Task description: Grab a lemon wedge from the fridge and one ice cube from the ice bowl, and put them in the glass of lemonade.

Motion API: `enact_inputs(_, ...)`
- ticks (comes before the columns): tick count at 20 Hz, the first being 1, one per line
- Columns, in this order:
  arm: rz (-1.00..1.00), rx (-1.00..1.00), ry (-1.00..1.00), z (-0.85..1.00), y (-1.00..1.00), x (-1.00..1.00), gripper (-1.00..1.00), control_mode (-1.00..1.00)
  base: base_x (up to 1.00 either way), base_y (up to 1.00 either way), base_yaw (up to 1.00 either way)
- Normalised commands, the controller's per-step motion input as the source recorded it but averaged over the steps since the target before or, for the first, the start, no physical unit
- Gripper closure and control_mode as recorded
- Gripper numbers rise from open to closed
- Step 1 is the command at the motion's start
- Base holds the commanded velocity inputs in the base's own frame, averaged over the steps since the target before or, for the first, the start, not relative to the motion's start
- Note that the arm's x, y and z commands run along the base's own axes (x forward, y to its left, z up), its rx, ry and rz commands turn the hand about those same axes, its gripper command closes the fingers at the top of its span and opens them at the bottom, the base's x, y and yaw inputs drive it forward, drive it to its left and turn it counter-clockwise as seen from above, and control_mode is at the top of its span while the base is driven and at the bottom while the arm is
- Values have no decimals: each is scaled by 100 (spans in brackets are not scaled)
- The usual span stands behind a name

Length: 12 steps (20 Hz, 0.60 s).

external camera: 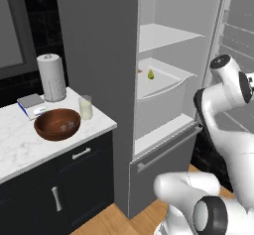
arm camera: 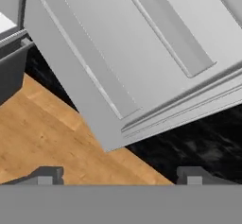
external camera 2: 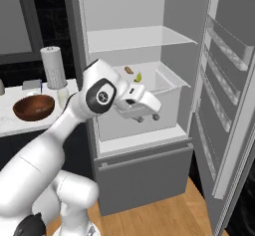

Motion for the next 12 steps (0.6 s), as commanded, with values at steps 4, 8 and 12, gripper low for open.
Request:
enact_inputs(4, -10, -2, -9, -21, -94, 78, -100, -100, 0, 0, 0)
enact_inputs(8, -3, 0, -7, 11, -94, 19, -100, -100, 0, 0, 0)
enact_inputs(12, 0, 0, -16, 10, -46, -14, -100, -100, 0, 0, 0)
